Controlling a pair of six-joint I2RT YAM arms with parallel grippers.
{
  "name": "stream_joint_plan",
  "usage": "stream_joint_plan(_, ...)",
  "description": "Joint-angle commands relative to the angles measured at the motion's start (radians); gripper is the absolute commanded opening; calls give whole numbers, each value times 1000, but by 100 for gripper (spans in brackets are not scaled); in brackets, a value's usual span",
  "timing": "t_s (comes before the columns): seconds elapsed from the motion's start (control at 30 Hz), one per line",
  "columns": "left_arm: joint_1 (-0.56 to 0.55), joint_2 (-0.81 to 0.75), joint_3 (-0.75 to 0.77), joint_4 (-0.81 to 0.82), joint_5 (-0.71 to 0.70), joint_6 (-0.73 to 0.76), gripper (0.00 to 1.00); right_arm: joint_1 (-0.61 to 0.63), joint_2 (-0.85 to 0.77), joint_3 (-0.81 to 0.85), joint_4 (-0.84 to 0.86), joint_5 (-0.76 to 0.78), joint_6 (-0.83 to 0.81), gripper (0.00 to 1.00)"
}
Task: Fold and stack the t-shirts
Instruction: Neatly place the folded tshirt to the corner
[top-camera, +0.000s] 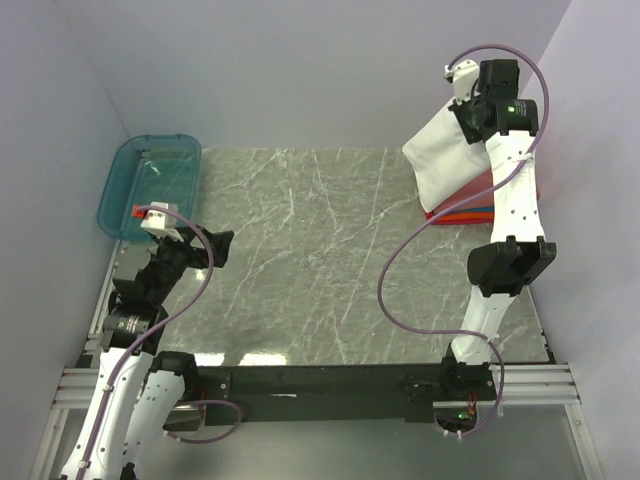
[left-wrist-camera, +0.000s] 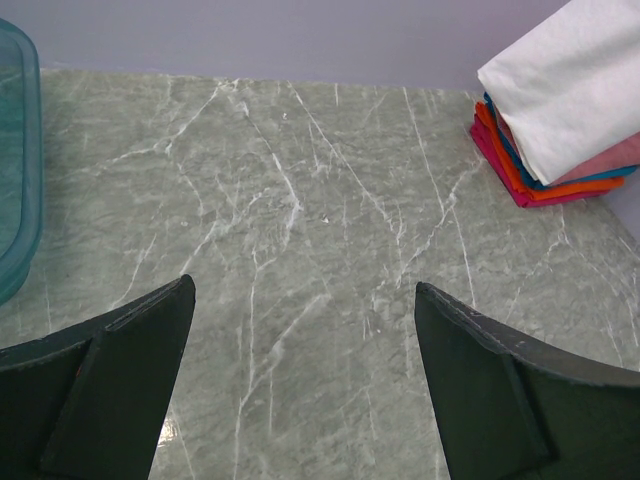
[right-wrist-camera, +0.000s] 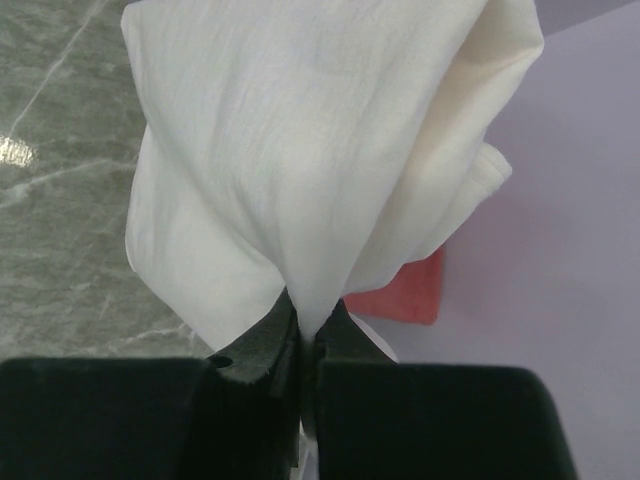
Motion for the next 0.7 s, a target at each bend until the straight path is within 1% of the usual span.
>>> stream_joint_plan(0.0,2,0,1,46,23,12,97,-10,-102,54,41,6,-15,0)
stream_joint_plan(0.37,2,2,1,46,29,12,97,-27,-111,43,40,-10,-20,0)
stream_joint_plan(0.67,2,3,1,43,26,12,97,-61,-70,57,44,-25,-21,0)
